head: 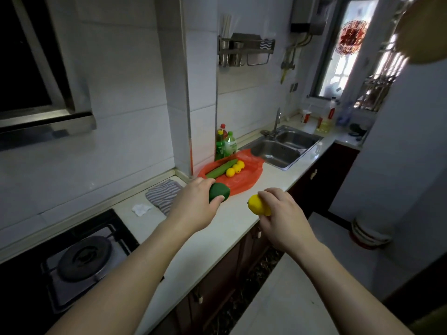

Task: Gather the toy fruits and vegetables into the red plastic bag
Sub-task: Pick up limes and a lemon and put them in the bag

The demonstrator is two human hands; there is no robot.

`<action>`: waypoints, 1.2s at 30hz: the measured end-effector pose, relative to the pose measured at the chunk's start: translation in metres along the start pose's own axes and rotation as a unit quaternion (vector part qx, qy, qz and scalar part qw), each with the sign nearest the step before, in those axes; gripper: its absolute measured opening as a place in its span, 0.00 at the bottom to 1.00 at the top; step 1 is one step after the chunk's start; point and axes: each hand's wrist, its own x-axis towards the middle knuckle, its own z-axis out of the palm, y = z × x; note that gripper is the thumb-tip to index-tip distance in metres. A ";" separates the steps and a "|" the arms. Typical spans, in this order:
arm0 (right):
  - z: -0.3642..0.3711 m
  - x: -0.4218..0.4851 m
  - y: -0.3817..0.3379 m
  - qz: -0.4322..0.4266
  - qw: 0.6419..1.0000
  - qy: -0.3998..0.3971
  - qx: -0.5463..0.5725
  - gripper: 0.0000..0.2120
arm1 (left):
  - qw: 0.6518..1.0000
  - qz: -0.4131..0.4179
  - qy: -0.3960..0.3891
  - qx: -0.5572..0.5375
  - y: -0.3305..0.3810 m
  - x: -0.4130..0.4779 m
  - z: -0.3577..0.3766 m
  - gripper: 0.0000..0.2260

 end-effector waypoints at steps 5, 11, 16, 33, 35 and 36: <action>0.007 0.030 0.030 0.001 1.000 -0.011 -0.003 0.22 | 1.000 -0.017 -0.005 -0.014 0.001 0.033 0.023 0.18; 0.033 0.074 0.055 0.003 0.999 -0.035 -0.015 0.21 | 0.999 -0.031 -0.009 -0.023 -0.016 0.087 0.056 0.19; 0.050 0.122 0.071 0.010 0.998 -0.054 -0.032 0.21 | 0.998 -0.034 -0.012 -0.042 -0.034 0.145 0.077 0.18; 0.104 0.246 0.122 -0.047 0.996 -0.080 -0.011 0.21 | 0.997 -0.075 -0.003 -0.036 -0.071 0.244 0.104 0.18; 0.112 0.257 0.136 -0.058 0.995 -0.084 0.007 0.22 | 0.996 -0.085 0.001 -0.020 -0.069 0.253 0.111 0.18; 0.116 0.262 0.144 -0.062 0.994 -0.086 0.013 0.23 | 0.996 -0.091 0.002 -0.013 -0.067 0.257 0.116 0.17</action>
